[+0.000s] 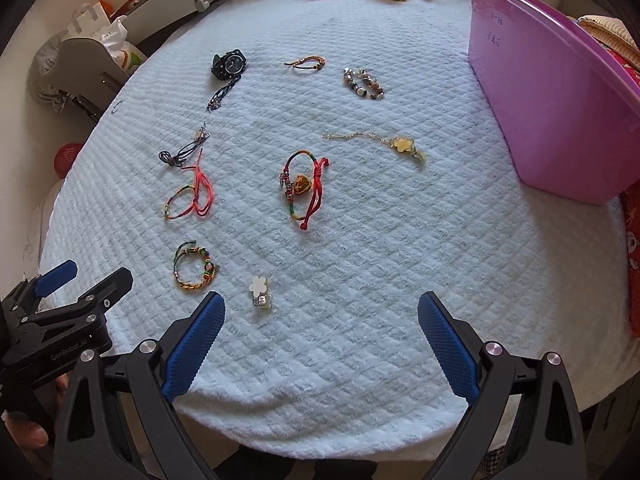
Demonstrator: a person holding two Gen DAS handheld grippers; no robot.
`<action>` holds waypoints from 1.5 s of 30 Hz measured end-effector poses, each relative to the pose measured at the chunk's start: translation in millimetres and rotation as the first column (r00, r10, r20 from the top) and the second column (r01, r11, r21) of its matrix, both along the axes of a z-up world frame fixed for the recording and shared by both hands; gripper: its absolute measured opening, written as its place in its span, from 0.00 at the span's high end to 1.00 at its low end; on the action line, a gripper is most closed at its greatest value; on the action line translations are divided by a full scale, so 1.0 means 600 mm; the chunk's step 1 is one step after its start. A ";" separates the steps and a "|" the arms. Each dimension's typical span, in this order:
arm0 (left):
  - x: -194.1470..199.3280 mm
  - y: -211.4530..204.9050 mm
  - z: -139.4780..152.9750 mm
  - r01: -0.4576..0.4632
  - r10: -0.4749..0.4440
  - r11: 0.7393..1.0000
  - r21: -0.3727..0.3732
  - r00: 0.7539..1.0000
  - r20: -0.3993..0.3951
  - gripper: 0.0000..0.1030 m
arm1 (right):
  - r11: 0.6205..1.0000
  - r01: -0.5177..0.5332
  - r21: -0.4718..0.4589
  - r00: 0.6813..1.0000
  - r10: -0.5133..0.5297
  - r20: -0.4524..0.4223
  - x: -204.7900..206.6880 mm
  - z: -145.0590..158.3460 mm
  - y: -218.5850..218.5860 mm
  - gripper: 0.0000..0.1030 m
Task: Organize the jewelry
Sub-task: 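Lower the left tool onto the braided beaded bracelet while the right tool approaches the white flower charm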
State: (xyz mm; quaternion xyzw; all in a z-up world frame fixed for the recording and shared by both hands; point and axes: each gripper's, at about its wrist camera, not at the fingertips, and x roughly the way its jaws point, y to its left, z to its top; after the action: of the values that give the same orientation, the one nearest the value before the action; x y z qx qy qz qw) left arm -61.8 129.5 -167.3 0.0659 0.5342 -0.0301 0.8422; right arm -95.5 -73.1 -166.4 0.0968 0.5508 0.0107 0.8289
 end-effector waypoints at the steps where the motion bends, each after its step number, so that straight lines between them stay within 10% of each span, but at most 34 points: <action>1: 0.003 0.002 -0.010 0.011 -0.011 1.000 -0.003 1.000 -0.001 0.06 | 1.000 0.011 0.003 1.000 -0.011 0.004 -0.002 -0.011 0.005 0.10; 14: 0.023 0.003 -0.104 0.101 -0.102 0.991 -0.082 0.995 -0.015 0.06 | 0.986 0.145 -0.087 0.988 -0.140 0.063 -0.017 -0.079 0.044 0.10; 40: 0.028 0.014 -0.144 0.191 -0.181 0.976 -0.105 0.978 0.099 0.06 | 0.991 0.083 -0.106 0.983 -0.064 0.174 -0.007 -0.118 0.074 0.11; 45: 0.037 0.020 -0.143 0.178 -0.168 0.980 -0.089 0.980 0.110 0.19 | 0.992 0.047 -0.120 0.982 -0.024 0.186 -0.005 -0.116 0.089 0.11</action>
State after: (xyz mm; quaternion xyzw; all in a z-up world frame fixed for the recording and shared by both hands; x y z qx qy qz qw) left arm -39.9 141.7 -253.2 0.0723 0.4808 -0.1263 0.8647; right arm -98.5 -19.8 -236.1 0.0533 0.4695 -0.0293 0.8808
